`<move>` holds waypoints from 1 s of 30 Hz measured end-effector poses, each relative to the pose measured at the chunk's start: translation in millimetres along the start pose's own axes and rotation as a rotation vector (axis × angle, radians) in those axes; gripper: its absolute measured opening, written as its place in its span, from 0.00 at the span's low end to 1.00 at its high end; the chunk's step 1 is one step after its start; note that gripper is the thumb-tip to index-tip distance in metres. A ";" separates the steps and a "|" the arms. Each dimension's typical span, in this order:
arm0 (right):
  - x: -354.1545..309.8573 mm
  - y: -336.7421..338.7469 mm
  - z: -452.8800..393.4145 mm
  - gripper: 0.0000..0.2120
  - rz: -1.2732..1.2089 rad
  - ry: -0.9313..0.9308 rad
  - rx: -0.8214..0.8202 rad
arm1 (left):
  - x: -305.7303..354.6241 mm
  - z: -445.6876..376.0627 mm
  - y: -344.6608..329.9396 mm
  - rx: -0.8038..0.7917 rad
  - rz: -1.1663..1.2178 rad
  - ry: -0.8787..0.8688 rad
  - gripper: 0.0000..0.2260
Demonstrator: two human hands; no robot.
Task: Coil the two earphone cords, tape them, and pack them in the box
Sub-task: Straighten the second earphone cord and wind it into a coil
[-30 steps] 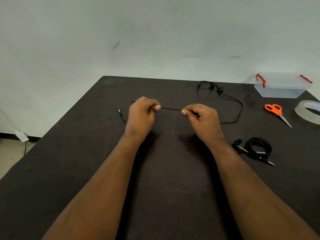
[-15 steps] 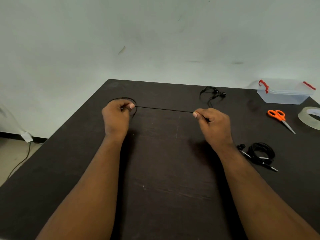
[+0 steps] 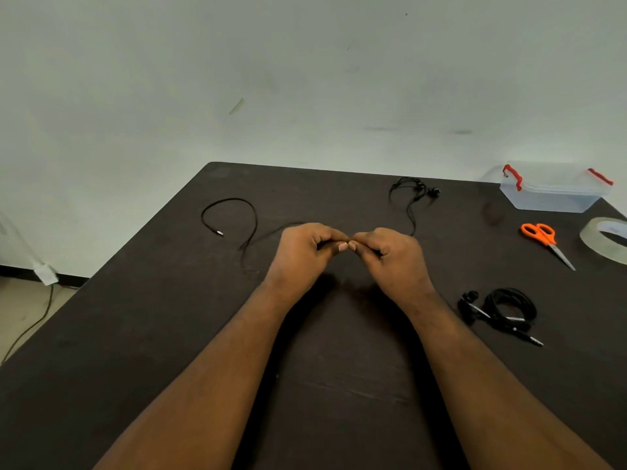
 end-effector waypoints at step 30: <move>4.7 4.8 0.0 0.10 0.102 -0.032 0.062 | -10.2 -3.6 -14.7 -0.046 0.296 0.059 0.12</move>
Point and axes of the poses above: each hand's wrist, its own z-axis away from the middle knuckle, its own y-axis out of the back of the hand, x = y × z, the point moved 1 cm from there along -z, towards the middle knuckle, and after that the axes turned 14 degrees about -x, right-handed, at the moved point
